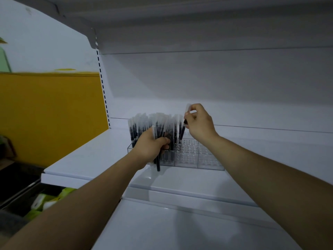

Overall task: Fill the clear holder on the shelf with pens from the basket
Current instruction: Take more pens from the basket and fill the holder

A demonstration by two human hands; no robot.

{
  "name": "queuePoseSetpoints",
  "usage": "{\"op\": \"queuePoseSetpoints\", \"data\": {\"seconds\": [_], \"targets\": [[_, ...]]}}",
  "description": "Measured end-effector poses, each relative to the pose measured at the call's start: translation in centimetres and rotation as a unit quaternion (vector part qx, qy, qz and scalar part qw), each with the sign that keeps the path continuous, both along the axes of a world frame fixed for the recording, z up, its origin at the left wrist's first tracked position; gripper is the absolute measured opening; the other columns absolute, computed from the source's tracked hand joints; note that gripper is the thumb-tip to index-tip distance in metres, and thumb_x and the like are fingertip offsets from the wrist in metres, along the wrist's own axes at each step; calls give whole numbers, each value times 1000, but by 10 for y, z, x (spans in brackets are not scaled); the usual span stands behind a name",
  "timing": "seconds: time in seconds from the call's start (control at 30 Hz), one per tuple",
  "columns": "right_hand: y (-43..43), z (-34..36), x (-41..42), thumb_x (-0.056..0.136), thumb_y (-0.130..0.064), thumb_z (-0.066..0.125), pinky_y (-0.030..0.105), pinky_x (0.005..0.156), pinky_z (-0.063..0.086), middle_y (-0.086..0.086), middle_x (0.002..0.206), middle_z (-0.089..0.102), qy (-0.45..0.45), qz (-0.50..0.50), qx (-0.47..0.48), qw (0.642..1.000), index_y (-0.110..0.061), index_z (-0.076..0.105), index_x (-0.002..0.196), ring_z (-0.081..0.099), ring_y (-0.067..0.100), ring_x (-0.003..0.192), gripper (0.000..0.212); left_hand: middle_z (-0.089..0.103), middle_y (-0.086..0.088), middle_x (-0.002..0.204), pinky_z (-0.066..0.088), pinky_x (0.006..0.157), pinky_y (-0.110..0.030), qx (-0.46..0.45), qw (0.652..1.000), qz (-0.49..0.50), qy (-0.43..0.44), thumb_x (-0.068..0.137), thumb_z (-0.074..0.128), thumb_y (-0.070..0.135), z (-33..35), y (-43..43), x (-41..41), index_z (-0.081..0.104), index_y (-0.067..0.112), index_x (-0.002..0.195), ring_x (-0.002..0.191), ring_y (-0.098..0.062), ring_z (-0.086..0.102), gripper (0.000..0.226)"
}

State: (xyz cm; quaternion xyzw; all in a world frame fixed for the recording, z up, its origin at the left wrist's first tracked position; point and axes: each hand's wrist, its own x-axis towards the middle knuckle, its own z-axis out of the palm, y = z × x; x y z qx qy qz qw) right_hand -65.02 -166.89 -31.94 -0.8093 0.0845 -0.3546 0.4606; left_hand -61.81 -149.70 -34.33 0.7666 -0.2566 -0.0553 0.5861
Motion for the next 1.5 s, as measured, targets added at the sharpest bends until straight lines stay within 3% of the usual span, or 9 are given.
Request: {"op": "queuePoseSetpoints", "data": {"seconds": [0.23, 0.43, 0.63, 0.8, 0.97, 1.07, 1.2, 1.37, 1.5], "targets": [[5, -8, 6, 100, -22, 47, 33, 66, 50, 10, 91, 65, 27, 8, -60, 998, -17, 49, 108, 63, 28, 81, 11, 68, -9, 85, 56, 72, -30, 7, 1000, -15, -9, 95, 55, 10, 1, 4, 1, 62, 12, 99, 71, -13, 64, 8], [5, -22, 13, 100, -25, 47, 26, 54, 39, 0, 72, 56, 60, -11, -82, 995, -14, 49, 108, 50, 17, 60, 13, 70, -8, 84, 58, 81, -38, 0, 1000, -17, -10, 94, 56, 9, -1, 8, 4, 62, 19, 94, 73, -16, 66, 12], [4, -29, 19, 98, -29, 49, 30, 63, 42, 7, 89, 61, 120, -35, -87, 988, -13, 50, 106, 57, 24, 77, 18, 72, -9, 84, 57, 86, -42, -2, 1000, -19, -22, 93, 59, 11, -3, 10, 5, 64, 21, 93, 83, -28, 69, 11], [14, -16, 3, 95, -28, 53, 23, 75, 39, 1, 101, 56, 0, -58, -102, 993, -13, 58, 101, 52, 12, 86, 17, 69, -4, 78, 55, 67, -20, 4, 999, -31, -42, 94, 58, 11, -2, 6, 5, 64, 13, 99, 65, -6, 65, 8], [27, -3, -16, 97, -27, 50, 22, 58, 38, -11, 65, 55, 37, 54, -85, 994, -20, 61, 75, 47, 5, 60, 25, 67, -7, 74, 39, 44, -12, 8, 997, -50, -63, 95, 57, 10, 7, -4, -4, 63, 6, 93, 44, -1, 51, 8], [25, -3, -19, 96, -22, 51, 23, 54, 33, -16, 49, 46, 42, 84, -53, 994, -29, 54, 63, 40, 2, 49, 34, 68, -10, 77, 42, 46, -14, 11, 996, -59, -67, 95, 56, 10, 8, -7, -8, 63, 11, 94, 48, -4, 52, 7], [25, -2, -24, 96, -23, 54, 22, 62, 41, -10, 69, 56, 33, 90, -31, 995, -24, 61, 79, 52, 8, 66, 18, 66, -10, 78, 39, 46, -8, 2, 996, -69, -60, 96, 54, 8, 7, -8, -12, 61, 5, 101, 44, 2, 51, 9], [20, 5, -18, 96, -27, 51, 39, 71, 58, 10, 89, 67, -19, 39, 62, 997, -15, 55, 89, 66, 27, 80, 14, 69, -6, 90, 57, 72, -29, -14, 998, -48, -23, 95, 57, 11, 2, -5, -5, 62, 13, 105, 82, -19, 67, 11], [9, 12, -16, 98, -28, 50, 32, 68, 58, 9, 89, 66, -67, 4, 91, 994, -25, 46, 86, 68, 25, 79, 13, 68, -6, 89, 56, 62, -22, -9, 1000, -24, -3, 93, 59, 9, -2, 2, -2, 61, 13, 101, 75, -15, 68, 9]]}}
